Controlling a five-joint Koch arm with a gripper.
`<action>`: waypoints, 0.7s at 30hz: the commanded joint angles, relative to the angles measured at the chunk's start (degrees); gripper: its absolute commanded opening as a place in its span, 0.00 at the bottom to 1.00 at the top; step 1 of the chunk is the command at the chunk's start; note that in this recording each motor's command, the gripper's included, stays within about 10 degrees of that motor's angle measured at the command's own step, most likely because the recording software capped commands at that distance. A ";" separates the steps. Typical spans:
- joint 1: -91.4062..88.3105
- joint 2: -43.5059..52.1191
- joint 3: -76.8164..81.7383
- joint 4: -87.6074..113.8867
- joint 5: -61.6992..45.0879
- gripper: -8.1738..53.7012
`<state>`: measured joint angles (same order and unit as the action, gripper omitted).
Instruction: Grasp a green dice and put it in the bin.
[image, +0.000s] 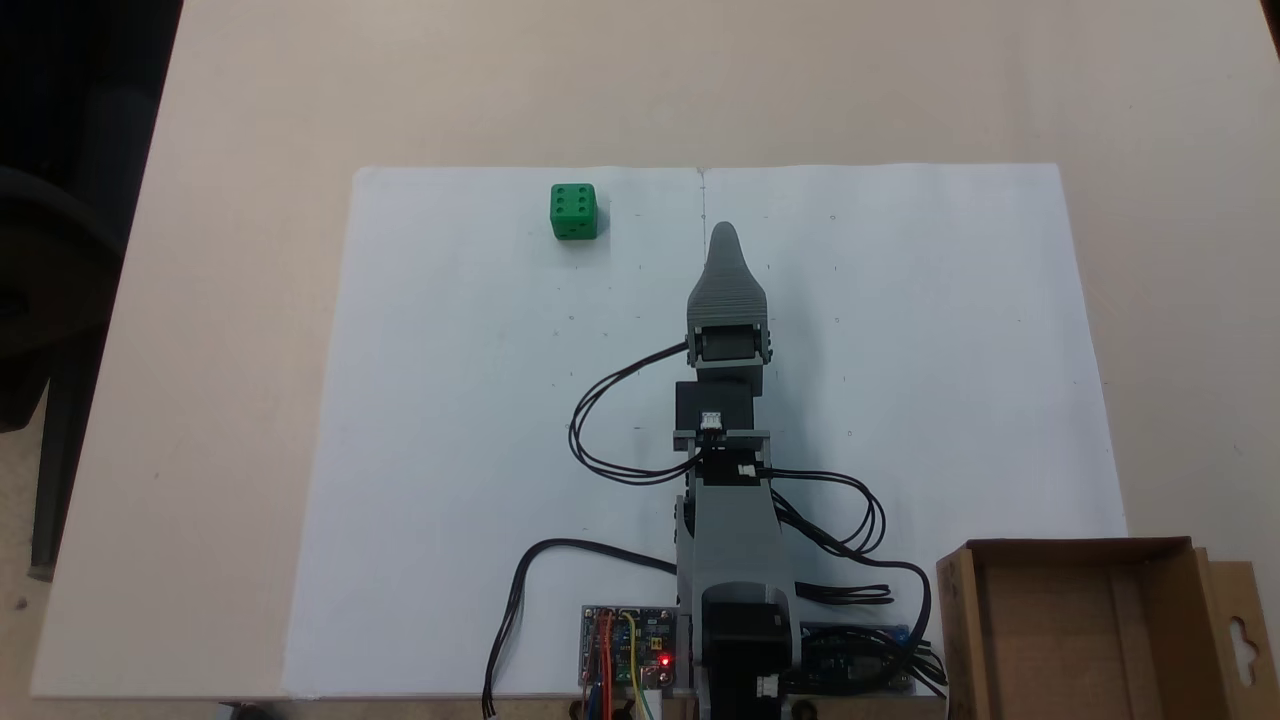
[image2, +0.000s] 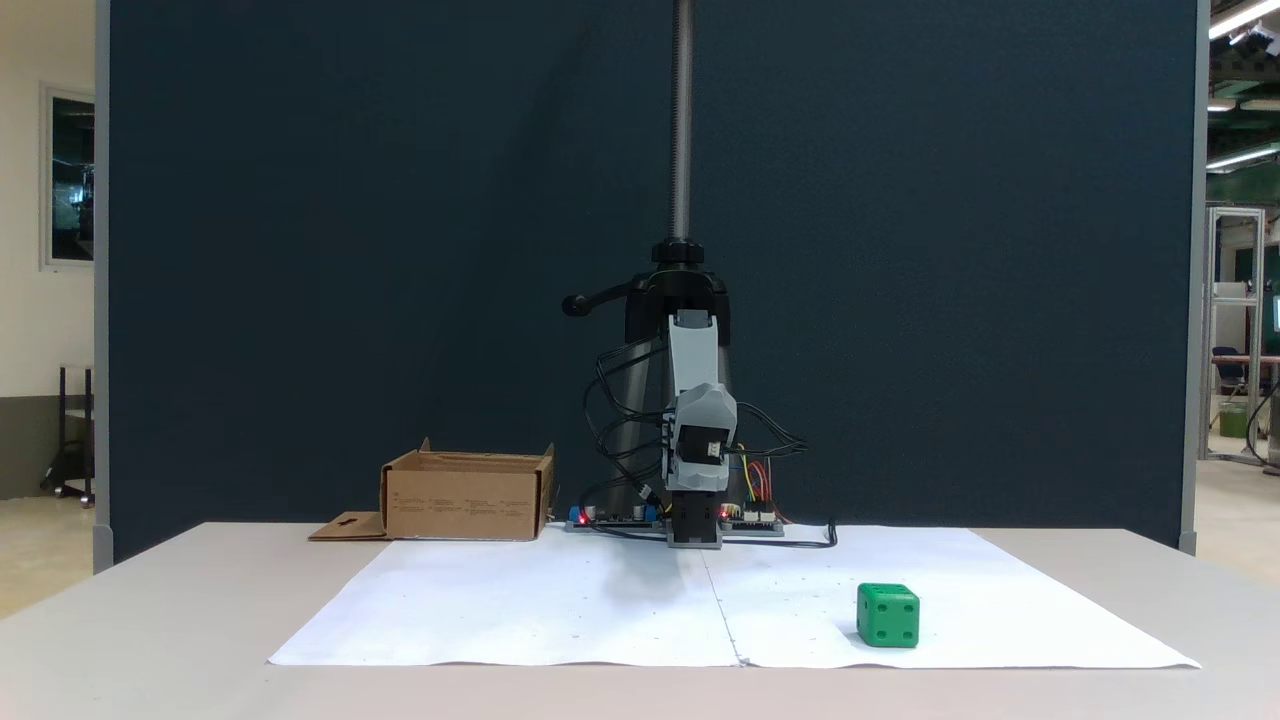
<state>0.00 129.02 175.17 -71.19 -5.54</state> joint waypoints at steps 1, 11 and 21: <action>0.70 6.33 4.22 -10.00 1.85 0.85; 0.70 6.33 4.22 -13.27 1.85 0.85; 0.35 6.42 4.22 -13.62 1.85 0.85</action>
<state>0.00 129.02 175.17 -76.90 -5.54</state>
